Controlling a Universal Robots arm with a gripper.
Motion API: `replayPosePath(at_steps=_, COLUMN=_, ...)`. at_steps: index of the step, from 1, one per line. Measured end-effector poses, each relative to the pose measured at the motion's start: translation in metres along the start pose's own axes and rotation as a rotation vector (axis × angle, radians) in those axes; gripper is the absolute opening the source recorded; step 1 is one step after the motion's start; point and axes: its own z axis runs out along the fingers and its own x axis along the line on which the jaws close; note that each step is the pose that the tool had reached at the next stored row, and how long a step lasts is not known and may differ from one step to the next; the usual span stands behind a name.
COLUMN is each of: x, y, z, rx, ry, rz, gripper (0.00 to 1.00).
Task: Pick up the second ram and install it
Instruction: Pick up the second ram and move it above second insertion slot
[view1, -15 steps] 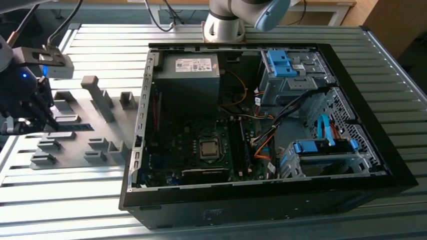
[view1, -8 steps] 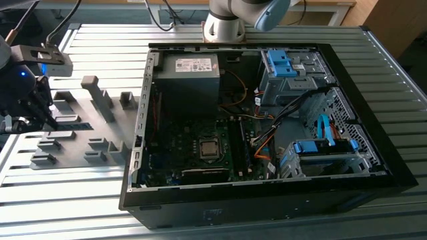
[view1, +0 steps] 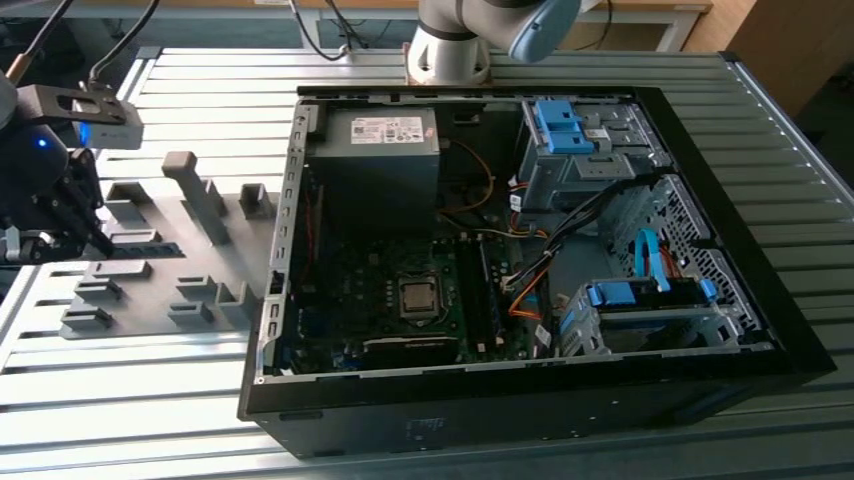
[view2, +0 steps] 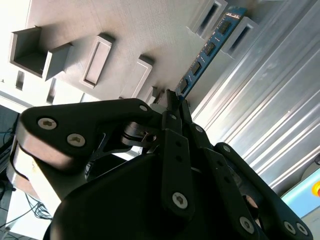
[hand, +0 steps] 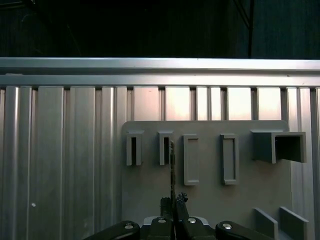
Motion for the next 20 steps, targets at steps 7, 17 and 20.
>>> replayPosePath(at_steps=7, x=-0.0001, y=0.0001, z=-0.0029, rx=0.0, ry=0.0, rz=0.0, gripper=0.14)
replayPosePath(at_steps=17, x=-0.0003, y=0.0002, z=-0.0061, rx=-0.0001, ry=0.0001, rz=0.0, gripper=0.14)
replayPosePath(at_steps=20, x=-0.0003, y=0.0002, z=-0.0069, rx=0.0, ry=0.0, rz=0.0, gripper=0.14)
